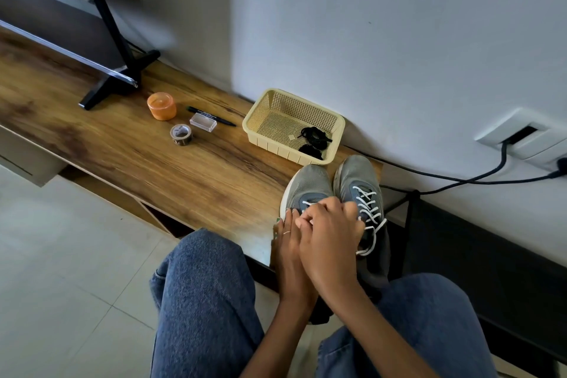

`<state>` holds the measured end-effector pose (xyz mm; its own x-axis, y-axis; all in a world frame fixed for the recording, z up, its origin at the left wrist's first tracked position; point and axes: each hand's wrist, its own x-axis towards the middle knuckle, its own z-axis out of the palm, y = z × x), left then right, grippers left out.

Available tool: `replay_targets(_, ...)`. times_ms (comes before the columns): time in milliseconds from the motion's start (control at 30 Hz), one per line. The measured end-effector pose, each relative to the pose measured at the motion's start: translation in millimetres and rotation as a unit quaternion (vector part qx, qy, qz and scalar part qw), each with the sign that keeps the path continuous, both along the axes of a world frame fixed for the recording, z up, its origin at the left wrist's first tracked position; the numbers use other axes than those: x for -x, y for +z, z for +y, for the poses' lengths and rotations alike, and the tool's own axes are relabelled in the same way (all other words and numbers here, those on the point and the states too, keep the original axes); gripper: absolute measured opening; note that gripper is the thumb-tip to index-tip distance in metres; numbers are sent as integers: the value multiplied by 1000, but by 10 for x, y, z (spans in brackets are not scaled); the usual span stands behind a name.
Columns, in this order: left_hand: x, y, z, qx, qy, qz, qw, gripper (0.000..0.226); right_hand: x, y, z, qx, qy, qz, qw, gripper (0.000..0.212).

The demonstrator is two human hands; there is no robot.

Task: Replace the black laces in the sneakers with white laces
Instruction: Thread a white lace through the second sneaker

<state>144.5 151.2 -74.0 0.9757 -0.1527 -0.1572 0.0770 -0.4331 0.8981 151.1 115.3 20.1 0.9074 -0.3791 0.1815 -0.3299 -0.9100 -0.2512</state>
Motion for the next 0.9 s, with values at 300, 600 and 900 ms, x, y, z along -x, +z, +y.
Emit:
replay_targets(300, -12, 134, 1, -9, 10, 4, 1000, 56, 439, -327, -154, -146, 28, -80, 986, 19)
replay_targets(600, -1, 164, -11, -35, -3, 29, 999, 50, 261, -165, -226, -123, 12, -3, 992, 12)
replay_targets(900, 12, 123, -26, -25, 17, -22, 999, 53, 284, -122, -347, -144, 40, -39, 988, 20)
